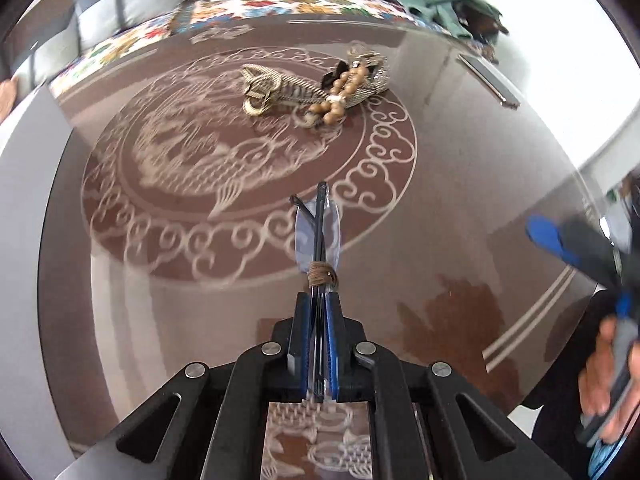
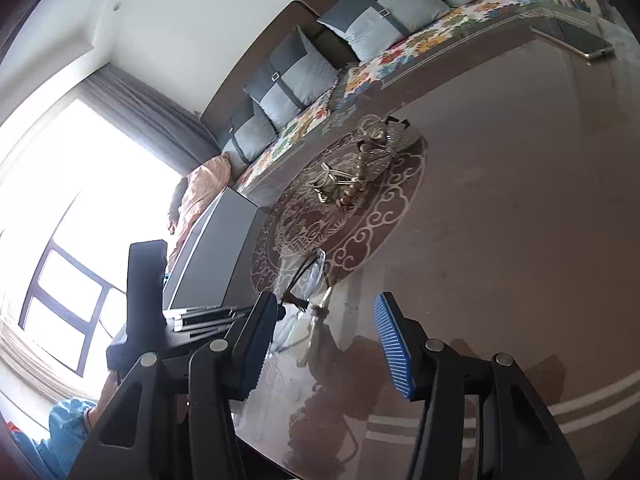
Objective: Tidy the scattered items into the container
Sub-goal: 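Grasp the black eyeglasses by the bridge with the left tool, then lift the glasses with the left tool while the right tool grasps the wooden bead bracelet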
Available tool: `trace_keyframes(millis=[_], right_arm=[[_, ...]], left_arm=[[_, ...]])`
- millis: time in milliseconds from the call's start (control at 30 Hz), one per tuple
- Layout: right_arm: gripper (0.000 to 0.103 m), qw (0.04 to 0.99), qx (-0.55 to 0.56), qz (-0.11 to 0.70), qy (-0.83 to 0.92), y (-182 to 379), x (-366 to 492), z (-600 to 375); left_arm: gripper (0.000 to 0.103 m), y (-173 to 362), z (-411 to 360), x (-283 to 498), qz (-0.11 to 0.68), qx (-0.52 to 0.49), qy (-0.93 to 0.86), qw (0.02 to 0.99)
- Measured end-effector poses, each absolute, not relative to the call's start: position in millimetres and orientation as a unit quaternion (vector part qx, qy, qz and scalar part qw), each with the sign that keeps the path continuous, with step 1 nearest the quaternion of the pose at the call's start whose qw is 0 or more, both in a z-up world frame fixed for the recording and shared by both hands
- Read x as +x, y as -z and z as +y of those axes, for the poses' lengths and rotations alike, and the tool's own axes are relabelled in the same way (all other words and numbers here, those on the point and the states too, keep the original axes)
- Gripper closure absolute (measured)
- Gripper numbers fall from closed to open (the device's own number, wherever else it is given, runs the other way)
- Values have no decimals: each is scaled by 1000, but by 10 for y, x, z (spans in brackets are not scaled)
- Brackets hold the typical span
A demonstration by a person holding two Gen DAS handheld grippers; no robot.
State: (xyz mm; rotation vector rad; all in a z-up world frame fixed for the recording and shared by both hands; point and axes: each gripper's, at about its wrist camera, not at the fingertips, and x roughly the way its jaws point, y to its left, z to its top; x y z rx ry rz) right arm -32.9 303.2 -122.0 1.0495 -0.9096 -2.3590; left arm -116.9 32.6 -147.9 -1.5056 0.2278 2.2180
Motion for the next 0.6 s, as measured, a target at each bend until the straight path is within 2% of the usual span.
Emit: trace_keyframes(millis=[133,367,600], right_arm=[[51,229,397,-372,807,1359,-913,2962],[52,179,488,-438,734,1739,-1993,2927],[54,130,520,-444,718,1845,-2379,2819]], left_arm=[[96,1495,250,-1090,63,-537,-811,224],[96,1512,186,-1089,28,-532,-816,226],[96,1524,140,-1117,4,-532,-814,235]])
